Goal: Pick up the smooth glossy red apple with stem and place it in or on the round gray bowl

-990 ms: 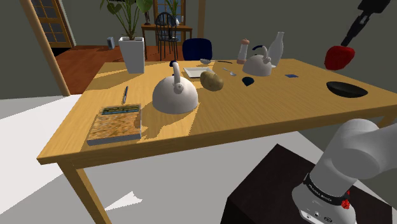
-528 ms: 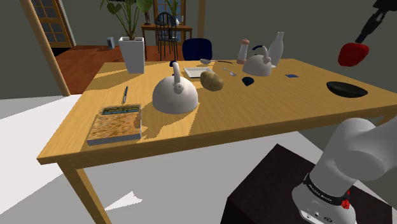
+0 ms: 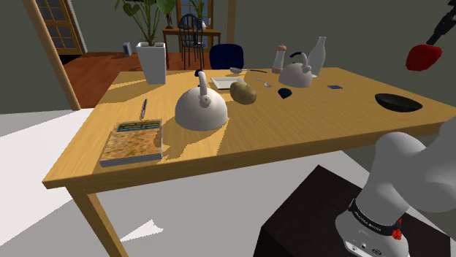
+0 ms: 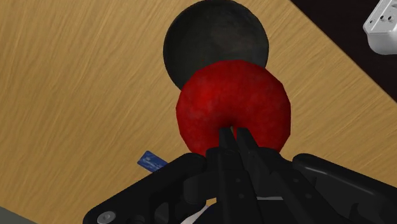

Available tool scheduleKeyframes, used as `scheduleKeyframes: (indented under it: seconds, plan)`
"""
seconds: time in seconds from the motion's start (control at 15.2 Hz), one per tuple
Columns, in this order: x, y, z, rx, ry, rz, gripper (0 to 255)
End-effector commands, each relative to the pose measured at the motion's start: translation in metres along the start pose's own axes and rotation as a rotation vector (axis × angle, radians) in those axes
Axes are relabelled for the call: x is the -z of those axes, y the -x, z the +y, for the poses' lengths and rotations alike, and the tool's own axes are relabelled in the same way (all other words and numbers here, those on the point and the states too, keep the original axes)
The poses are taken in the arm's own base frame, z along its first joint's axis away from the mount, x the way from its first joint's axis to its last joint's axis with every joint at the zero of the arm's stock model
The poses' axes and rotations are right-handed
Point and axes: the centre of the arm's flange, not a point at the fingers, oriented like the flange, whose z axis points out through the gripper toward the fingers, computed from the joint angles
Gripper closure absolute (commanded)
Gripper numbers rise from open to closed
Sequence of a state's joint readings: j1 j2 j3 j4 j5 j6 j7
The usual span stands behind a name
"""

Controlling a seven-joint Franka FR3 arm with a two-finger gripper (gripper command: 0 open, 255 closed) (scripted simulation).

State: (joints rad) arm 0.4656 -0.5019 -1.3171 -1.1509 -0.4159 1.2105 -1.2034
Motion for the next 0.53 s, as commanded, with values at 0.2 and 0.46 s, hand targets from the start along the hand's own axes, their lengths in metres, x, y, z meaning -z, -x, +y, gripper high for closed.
scheduleKeyframes:
  seconds: [0.2, 0.46]
  plan:
    - [-0.019, 0.013, 0.010, 0.002, 0.001, -0.002, 255]
    - [-0.040, 0.017, 0.008, 0.002, 0.001, -0.002, 255]
